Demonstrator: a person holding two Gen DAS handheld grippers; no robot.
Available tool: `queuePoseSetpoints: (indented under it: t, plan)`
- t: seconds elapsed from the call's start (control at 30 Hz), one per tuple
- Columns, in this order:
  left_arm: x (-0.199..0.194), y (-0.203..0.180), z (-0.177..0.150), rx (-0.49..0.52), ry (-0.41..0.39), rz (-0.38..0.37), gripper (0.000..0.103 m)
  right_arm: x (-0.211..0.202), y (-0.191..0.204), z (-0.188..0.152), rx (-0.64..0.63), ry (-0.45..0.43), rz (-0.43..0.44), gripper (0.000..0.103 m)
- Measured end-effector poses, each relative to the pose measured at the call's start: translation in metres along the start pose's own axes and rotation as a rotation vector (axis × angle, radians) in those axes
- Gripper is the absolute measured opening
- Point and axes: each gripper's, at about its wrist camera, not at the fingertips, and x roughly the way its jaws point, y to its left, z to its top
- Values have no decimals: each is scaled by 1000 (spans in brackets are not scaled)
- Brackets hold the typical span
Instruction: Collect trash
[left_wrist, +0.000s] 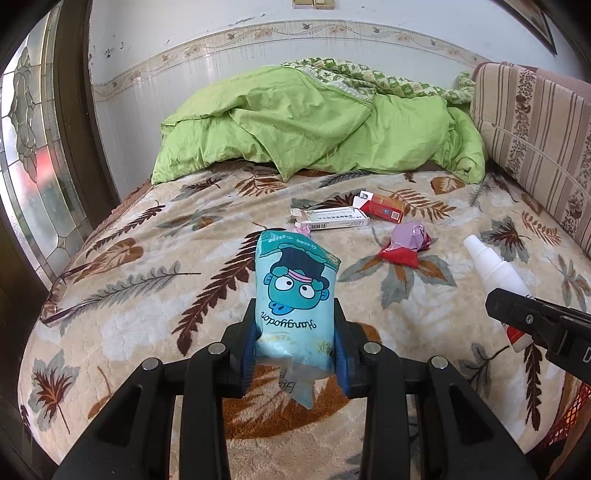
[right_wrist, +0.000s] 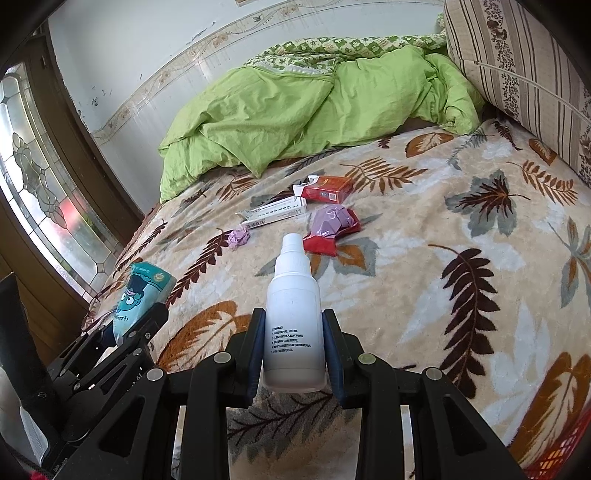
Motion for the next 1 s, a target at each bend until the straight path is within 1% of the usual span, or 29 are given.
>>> queuePoseSetpoints:
  t: [0.27,1.0]
  plan:
    - [2,-2,1,9,3,-13,33,2,-5,0,27,6,5,32]
    - [4,-4,0,14,9,-21,33,2,-5,0,22,6,8,32]
